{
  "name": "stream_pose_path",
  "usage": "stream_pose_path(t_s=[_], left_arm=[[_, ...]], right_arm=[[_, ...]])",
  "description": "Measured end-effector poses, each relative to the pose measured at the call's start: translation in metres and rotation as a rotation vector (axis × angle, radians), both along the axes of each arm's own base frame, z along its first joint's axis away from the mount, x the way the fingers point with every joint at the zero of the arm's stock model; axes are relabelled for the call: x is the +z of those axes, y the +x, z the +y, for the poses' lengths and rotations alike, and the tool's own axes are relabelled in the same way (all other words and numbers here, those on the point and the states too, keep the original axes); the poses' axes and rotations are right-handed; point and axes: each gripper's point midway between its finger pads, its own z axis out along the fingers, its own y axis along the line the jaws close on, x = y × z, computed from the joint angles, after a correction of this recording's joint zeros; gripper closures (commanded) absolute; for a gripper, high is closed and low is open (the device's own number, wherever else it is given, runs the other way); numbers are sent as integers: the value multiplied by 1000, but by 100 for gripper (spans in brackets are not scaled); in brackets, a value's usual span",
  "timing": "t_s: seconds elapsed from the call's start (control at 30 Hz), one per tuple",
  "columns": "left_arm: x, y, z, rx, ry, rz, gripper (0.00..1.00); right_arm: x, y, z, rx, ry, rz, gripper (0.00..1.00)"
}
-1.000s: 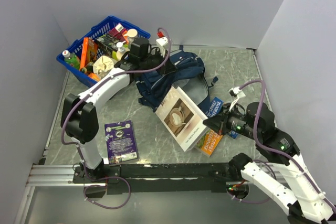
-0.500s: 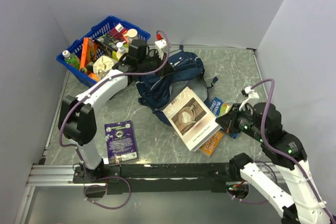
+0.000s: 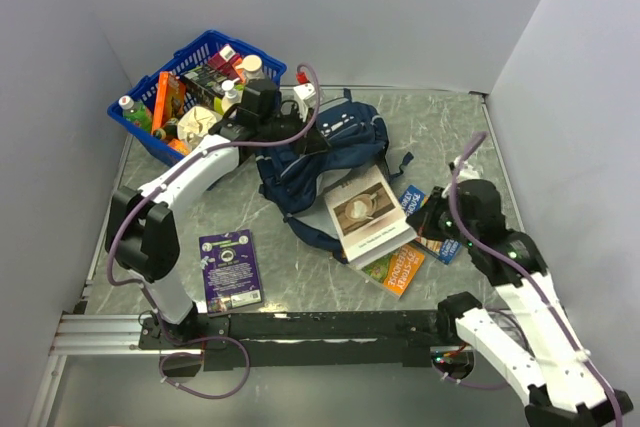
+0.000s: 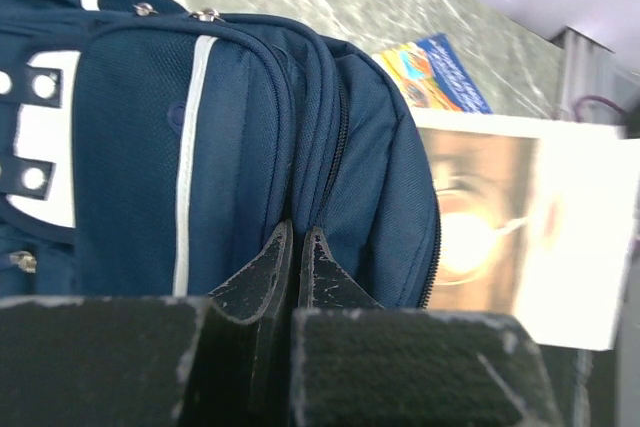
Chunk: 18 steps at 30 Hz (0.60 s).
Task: Pack the student bag
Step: Place the book in the student bag.
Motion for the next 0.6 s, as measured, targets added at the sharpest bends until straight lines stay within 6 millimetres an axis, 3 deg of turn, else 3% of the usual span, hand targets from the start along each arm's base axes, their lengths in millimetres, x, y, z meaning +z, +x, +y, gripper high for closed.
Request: stream_pose_path(t_s=[0.1, 0.27, 0.4, 0.6], left_arm=[[0, -11, 0, -28, 0, 38, 99], [4, -32, -10, -74, -9, 119, 99], [8, -41, -17, -84, -17, 163, 99], [16, -43, -19, -75, -30, 192, 99]], right_arm=[[-25, 6, 9, -3, 29, 61, 100], [-37, 25, 20, -16, 79, 59, 100], [-41, 47, 26, -34, 112, -11, 100], [-74, 79, 27, -74, 126, -139, 100]])
